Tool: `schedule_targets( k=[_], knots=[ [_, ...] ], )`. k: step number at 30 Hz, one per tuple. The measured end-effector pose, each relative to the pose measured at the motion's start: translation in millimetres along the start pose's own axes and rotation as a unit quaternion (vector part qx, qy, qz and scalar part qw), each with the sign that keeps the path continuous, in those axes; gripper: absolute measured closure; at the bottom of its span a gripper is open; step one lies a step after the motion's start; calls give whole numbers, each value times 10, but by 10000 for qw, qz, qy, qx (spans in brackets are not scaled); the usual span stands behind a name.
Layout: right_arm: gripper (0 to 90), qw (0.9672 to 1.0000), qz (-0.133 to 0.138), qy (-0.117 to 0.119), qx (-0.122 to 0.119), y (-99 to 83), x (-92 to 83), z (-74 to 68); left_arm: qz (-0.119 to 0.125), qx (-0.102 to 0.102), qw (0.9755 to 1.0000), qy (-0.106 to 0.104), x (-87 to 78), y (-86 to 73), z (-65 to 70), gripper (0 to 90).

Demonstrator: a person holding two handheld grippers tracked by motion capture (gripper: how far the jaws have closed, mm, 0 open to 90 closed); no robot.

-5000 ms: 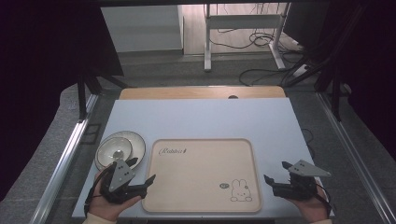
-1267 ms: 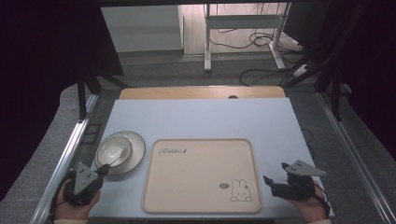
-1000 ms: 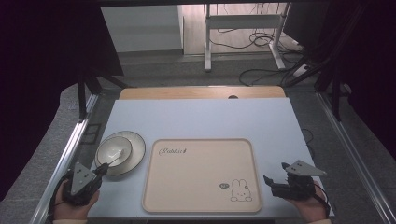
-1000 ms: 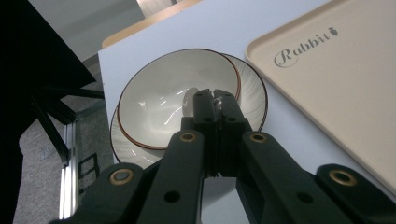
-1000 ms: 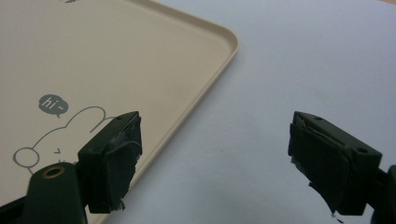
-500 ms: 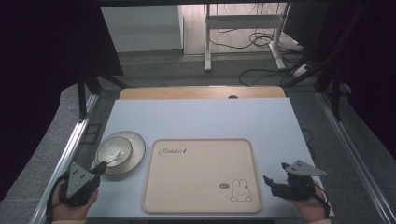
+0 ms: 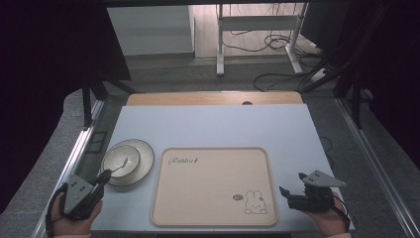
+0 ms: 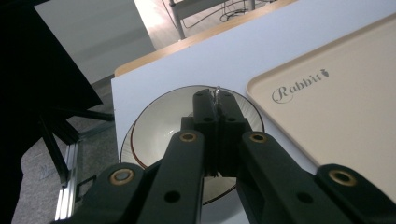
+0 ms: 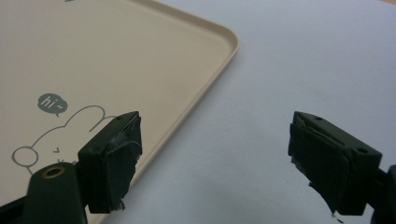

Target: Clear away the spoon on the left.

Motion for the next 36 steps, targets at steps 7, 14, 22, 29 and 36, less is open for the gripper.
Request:
schedule_targets(
  k=[7, 14, 22, 29, 36],
  knots=[
    [177, 10000, 1, -2, -4, 0, 0, 1, 151, -135, 9998, -56, -33, 40, -1, 899],
    [177, 10000, 1, -3, 1, 0, 1, 5, 327, -185, 9993, 57, -89, 105, -7, 899],
    [177, 10000, 0, -6, -3, 0, 1, 4, 411, -224, 9989, -13, -96, 130, 9, 899],
    [177, 10000, -4, -10, -11, -1, 4, 3, 657, -482, 9965, -179, -127, 172, 10, 900],
    [177, 10000, -8, -13, -15, -2, 6, 3, 717, -417, 9962, -255, -116, 229, 66, 900]
  ],
)
Point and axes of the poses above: each handheld gripper's, and its own axes: x roughly forward along the jaws, y roughly out of its top, z roughly to its right, the point moved 4 cm from there along x, roughly forward along the jaws, and after that the axes turned 14 degrees about x, right-handed, at the moved point
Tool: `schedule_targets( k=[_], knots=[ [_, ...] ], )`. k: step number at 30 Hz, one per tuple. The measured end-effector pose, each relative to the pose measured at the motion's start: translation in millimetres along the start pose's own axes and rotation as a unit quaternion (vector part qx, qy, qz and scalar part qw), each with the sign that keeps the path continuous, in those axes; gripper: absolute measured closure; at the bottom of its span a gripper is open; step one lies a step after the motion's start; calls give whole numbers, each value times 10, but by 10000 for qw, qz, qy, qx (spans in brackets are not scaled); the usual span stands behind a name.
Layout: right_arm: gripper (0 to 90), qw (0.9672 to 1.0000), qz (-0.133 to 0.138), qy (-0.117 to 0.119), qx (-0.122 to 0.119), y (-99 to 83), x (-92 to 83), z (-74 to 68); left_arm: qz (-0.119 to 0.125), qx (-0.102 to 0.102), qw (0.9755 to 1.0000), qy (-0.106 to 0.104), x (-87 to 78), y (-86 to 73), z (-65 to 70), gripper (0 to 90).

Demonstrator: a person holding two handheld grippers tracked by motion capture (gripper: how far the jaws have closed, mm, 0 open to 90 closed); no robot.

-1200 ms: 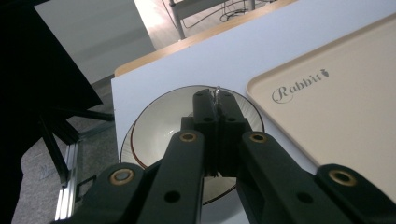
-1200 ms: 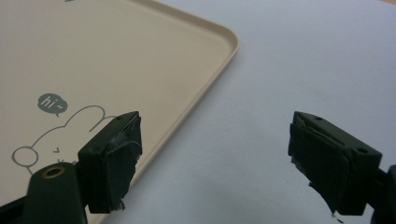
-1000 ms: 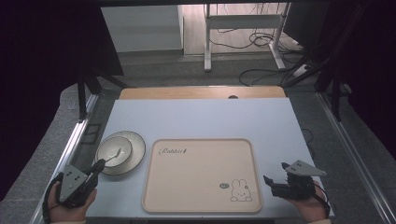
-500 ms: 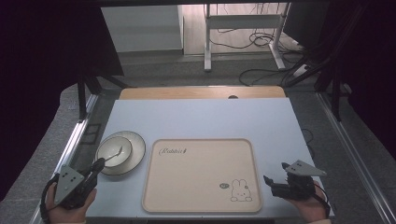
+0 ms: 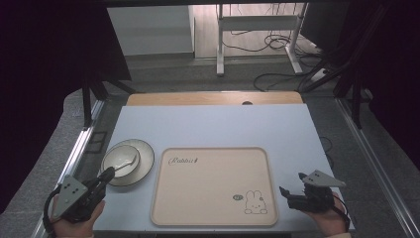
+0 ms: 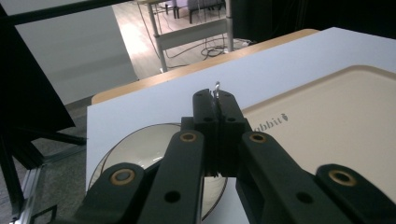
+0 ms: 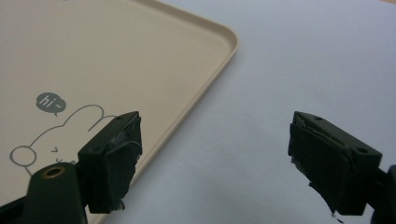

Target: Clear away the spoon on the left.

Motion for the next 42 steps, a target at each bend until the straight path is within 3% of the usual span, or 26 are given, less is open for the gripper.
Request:
schedule_targets(
  k=[28, 42],
  knots=[
    [177, 10000, -3, -1, -11, 1, 1, -1, 212, 334, 9987, -329, 155, 231, 273, 900],
    [177, 10000, -5, 1, -9, 2, 9, 0, 251, 440, 9969, -605, 364, 350, 453, 900]
  ],
)
Point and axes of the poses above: each handheld gripper's, and its own axes: x roughly forward along the jaws, y roughly out of its top, z roughly to its right, the point moved 4 cm from there along x, roughly forward along the jaws, and after that the axes turned 14 degrees about x, right-handed, at the moved point
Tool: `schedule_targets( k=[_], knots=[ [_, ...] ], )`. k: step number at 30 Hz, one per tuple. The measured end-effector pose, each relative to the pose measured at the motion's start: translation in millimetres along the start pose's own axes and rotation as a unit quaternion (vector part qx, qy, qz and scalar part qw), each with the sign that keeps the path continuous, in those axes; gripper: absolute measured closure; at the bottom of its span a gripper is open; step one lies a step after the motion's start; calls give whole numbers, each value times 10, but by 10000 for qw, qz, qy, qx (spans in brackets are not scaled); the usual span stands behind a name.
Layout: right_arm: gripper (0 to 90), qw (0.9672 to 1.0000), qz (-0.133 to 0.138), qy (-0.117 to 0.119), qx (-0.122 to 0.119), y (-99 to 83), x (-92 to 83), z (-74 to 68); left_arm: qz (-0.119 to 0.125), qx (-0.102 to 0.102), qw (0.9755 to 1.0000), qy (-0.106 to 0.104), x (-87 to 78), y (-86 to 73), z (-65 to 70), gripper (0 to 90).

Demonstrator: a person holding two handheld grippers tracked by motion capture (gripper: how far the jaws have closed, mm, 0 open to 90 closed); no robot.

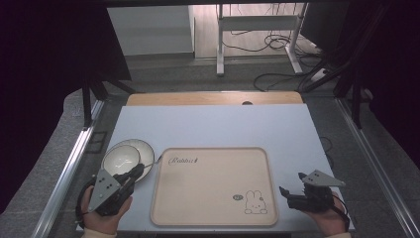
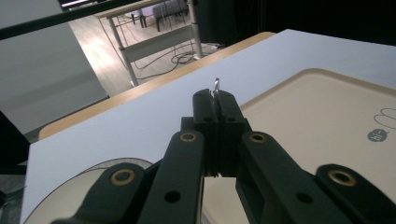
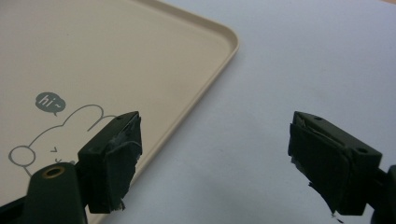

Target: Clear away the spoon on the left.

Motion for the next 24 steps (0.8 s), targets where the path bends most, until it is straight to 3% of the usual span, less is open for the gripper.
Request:
schedule_targets(
  k=[24],
  knots=[
    [176, 10000, -1, 11, -14, -3, 1, 9, -133, 169, 9993, -315, 390, 49, 178, 900]
  ],
)
Point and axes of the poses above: each handheld gripper's, and its own axes: x roughly forward along the jaws, y roughly out of its top, z roughly to its right, the point moved 4 cm from there along x, roughly forward along the jaws, and after that the axes turned 14 degrees about x, right-handed, at the moved point
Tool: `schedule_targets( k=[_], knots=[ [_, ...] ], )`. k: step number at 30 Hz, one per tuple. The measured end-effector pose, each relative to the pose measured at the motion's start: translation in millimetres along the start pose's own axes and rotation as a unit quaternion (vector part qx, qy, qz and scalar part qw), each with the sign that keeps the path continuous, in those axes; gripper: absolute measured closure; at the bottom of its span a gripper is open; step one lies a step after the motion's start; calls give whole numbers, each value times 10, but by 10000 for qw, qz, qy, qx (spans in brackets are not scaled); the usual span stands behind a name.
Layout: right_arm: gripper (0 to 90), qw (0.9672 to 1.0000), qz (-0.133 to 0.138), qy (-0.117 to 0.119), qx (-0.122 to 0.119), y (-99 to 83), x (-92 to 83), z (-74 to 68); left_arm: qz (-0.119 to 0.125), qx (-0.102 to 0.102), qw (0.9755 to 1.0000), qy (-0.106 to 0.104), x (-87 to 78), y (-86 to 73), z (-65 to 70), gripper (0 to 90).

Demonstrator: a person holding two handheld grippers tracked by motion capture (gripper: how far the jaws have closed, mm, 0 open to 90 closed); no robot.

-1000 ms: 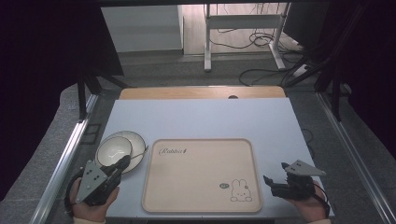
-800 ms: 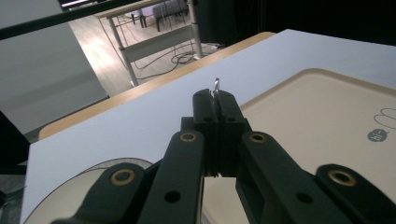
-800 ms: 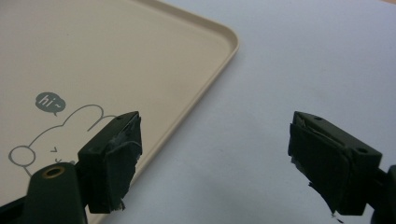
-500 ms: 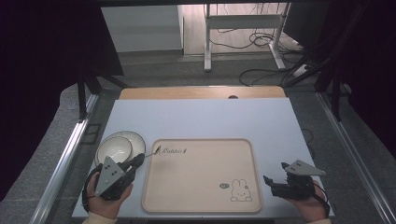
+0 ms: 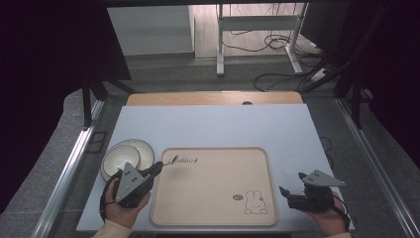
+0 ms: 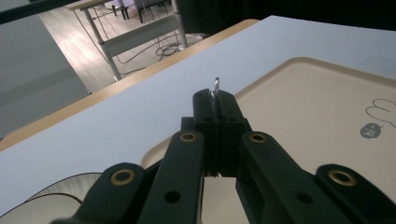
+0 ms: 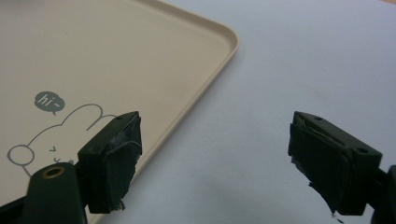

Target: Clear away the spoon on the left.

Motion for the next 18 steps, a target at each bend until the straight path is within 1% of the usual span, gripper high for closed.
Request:
schedule_targets(
  k=[3, 10, 15, 18],
  knots=[
    [176, 10000, 1, -3, 4, -1, 0, 1, 6, -4, 10000, -21, 53, 19, 2, 900],
    [176, 10000, -1, -7, 4, -3, 0, -2, -2, 83, 9999, -79, 167, 74, 18, 900],
    [176, 10000, 13, -12, 24, -2, -2, 3, 13, 40, 9999, -128, 240, 93, 36, 900],
    [176, 10000, 19, -6, 30, -3, -3, 4, 3, 66, 9999, -136, 262, 100, 39, 899]
  ],
)
Point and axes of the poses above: each handheld gripper's, and its own axes: x roughly forward along the jaws, y roughly out of its top, z roughly to its right, the point moved 4 cm from there along x, roughly forward along the jaws, and after that the axes turned 14 degrees about x, right-handed, at the moved point
